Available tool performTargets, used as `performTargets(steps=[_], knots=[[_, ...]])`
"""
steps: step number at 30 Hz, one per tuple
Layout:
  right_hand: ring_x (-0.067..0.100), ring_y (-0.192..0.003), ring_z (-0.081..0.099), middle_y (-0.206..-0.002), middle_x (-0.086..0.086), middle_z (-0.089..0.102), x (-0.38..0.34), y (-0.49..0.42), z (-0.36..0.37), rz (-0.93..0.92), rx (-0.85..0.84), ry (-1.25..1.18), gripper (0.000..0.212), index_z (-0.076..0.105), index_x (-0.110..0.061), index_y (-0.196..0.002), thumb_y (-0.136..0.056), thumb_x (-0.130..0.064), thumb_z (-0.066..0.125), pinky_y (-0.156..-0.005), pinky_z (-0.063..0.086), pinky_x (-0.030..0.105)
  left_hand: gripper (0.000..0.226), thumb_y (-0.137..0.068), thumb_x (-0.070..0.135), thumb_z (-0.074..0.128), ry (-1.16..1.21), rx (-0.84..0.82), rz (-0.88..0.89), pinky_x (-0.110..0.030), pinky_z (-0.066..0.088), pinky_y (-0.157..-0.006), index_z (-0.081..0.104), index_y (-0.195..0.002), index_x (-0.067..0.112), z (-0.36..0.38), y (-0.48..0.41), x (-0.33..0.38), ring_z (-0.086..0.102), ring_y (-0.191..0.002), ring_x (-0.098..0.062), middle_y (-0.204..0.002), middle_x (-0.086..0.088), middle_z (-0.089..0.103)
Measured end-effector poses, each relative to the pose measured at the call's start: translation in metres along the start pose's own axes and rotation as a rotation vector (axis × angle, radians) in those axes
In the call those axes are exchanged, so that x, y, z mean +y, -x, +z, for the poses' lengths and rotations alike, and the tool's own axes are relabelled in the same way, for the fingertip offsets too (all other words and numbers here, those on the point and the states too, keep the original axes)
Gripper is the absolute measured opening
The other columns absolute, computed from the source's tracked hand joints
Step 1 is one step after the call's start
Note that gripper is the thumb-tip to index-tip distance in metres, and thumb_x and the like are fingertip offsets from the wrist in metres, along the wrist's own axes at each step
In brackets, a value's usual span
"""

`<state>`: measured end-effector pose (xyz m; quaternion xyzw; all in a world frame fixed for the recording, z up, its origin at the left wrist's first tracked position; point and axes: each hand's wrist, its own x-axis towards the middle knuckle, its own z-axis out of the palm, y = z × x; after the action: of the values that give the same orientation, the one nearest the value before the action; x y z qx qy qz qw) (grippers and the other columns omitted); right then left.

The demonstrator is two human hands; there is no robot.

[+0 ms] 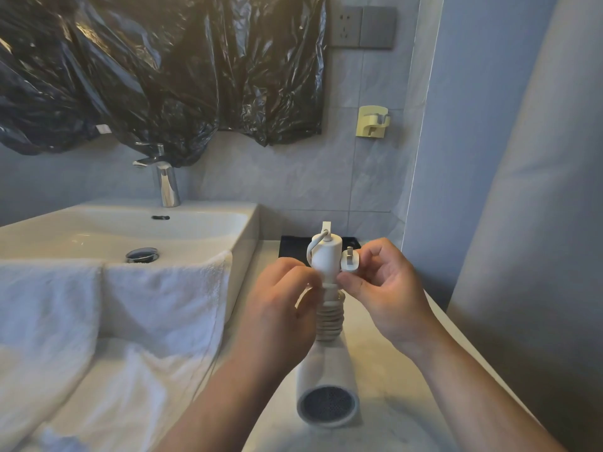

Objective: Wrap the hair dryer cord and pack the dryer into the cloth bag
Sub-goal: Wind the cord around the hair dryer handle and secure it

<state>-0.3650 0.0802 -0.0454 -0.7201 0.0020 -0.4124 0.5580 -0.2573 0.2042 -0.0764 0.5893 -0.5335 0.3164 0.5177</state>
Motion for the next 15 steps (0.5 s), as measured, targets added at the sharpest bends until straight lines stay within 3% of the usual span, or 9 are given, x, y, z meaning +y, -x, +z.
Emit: performTargets(steps=[4, 6, 10, 13, 15], knots=[[0.014, -0.076, 0.057, -0.081, 0.003, 0.062, -0.001, 0.005, -0.005, 0.003, -0.032, -0.007, 0.013, 0.054, -0.017, -0.086, -0.079, -0.018, 0.066, -0.069, 0.047, 0.023, 0.02, -0.077, 0.033, 0.07, 0.224, -0.045, -0.371, -0.029, 0.059, -0.076, 0.056, -0.089, 0.025, 0.0, 0.002, 0.014, 0.062, -0.09, -0.009, -0.093, 0.014, 0.057], [0.017, -0.086, 0.064, -0.09, 0.004, 0.069, 0.001, 0.004, -0.007, 0.036, -0.016, -0.049, 0.018, 0.057, -0.015, -0.097, -0.08, -0.016, 0.063, -0.08, 0.053, 0.029, 0.036, -0.069, 0.042, 0.072, 0.293, -0.101, -0.543, -0.025, 0.057, -0.08, 0.057, -0.1, 0.032, 0.001, -0.001, 0.015, 0.063, -0.096, -0.004, -0.102, 0.015, 0.062], [0.031, -0.103, 0.065, -0.103, 0.01, 0.071, 0.001, -0.002, -0.009, 0.097, -0.024, -0.107, 0.023, 0.068, -0.018, -0.102, -0.082, -0.013, 0.058, -0.096, 0.051, 0.048, 0.034, -0.08, 0.034, 0.067, 0.422, -0.179, -0.498, -0.02, 0.053, -0.082, 0.064, -0.112, 0.044, -0.001, -0.004, 0.01, 0.065, -0.1, -0.005, -0.108, 0.018, 0.07], [0.027, -0.103, 0.063, -0.099, 0.005, 0.066, 0.0, -0.004, -0.008, 0.131, 0.001, -0.105, 0.027, 0.072, -0.023, -0.103, -0.084, -0.01, 0.058, -0.096, 0.053, 0.043, 0.038, -0.086, 0.019, 0.061, 0.492, -0.157, -0.464, -0.02, 0.053, -0.082, 0.067, -0.105, 0.051, -0.005, -0.005, 0.009, 0.067, -0.103, -0.009, -0.107, 0.017, 0.072], [0.025, -0.1, 0.064, -0.096, 0.001, 0.065, 0.002, -0.004, -0.007, 0.144, 0.044, -0.049, 0.031, 0.072, -0.025, -0.105, -0.09, -0.003, 0.056, -0.091, 0.056, 0.038, 0.035, -0.09, 0.017, 0.062, 0.525, -0.147, -0.44, -0.023, 0.055, -0.084, 0.069, -0.108, 0.045, -0.008, -0.005, 0.01, 0.069, -0.103, -0.011, -0.107, 0.013, 0.074]])
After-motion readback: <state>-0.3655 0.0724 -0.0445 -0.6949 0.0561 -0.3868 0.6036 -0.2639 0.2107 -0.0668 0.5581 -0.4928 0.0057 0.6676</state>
